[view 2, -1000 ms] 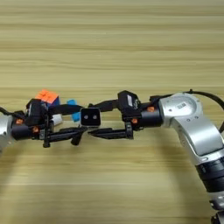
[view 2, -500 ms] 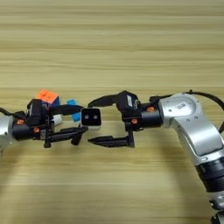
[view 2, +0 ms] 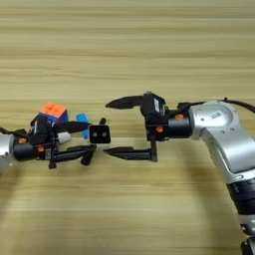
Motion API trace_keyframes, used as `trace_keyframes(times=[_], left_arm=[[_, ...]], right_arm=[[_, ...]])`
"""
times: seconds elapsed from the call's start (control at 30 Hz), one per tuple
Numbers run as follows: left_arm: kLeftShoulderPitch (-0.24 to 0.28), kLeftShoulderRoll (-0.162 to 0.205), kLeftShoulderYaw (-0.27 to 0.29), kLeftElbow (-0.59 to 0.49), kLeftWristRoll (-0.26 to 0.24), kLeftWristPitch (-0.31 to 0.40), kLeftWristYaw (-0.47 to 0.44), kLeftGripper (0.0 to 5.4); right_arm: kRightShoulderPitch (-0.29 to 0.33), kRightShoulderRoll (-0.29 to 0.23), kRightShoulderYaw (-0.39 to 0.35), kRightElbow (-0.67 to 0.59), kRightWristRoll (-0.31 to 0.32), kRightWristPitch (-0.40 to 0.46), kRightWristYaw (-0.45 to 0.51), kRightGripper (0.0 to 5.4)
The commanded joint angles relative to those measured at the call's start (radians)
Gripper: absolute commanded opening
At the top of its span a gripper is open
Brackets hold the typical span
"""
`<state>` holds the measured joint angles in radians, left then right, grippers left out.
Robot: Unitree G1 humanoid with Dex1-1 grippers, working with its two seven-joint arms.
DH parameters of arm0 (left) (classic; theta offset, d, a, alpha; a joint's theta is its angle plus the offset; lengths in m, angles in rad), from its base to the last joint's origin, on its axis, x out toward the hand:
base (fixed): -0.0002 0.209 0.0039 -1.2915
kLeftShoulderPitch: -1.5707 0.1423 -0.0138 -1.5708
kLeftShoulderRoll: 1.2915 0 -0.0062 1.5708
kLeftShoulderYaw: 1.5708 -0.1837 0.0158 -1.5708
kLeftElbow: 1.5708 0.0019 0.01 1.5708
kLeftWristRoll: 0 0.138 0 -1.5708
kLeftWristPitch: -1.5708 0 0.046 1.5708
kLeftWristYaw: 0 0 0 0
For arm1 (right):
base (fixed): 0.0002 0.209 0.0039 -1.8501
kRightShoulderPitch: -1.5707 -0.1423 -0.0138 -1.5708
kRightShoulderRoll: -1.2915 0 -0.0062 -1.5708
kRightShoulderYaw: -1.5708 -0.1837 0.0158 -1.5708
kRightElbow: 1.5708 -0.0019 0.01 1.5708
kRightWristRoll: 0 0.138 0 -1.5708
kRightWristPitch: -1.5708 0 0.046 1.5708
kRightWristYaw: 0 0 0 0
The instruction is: Move the objects on the table
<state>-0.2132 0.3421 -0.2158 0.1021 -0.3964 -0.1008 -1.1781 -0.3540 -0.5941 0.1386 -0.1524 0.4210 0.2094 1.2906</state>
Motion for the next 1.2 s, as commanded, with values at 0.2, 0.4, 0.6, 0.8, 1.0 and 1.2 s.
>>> trace_keyframes(times=[0.2, 0.4, 0.6, 0.8, 1.0, 1.2], left_arm=[[0.008, 0.027, 0.007, 0.067, 0.089, -0.091, 0.011, 2.40], [0.053, 0.054, 0.029, 0.054, 0.083, -0.100, 0.009, 2.40], [0.096, 0.071, 0.049, 0.045, 0.076, -0.097, 0.016, 2.40], [0.124, 0.074, 0.043, 0.046, 0.080, -0.093, 0.014, 2.40], [0.133, 0.079, 0.023, 0.059, 0.091, -0.079, -0.001, 2.40], [0.145, 0.103, -0.007, 0.064, 0.110, -0.064, -0.026, 2.40]], right_arm=[[-0.076, -0.010, -0.074, -0.001, 0.072, 0.032, -0.021, 5.40], [-0.095, -0.011, -0.093, 0.019, 0.083, 0.032, -0.029, 5.40], [-0.117, -0.009, -0.108, 0.050, 0.083, 0.021, -0.032, 5.40], [-0.150, -0.009, -0.147, 0.083, 0.093, 0.011, -0.043, 5.40], [-0.213, 0.002, -0.197, 0.141, 0.088, -0.002, -0.088, 5.40], [-0.296, 0.030, -0.242, 0.208, 0.078, -0.024, -0.186, 5.40]])
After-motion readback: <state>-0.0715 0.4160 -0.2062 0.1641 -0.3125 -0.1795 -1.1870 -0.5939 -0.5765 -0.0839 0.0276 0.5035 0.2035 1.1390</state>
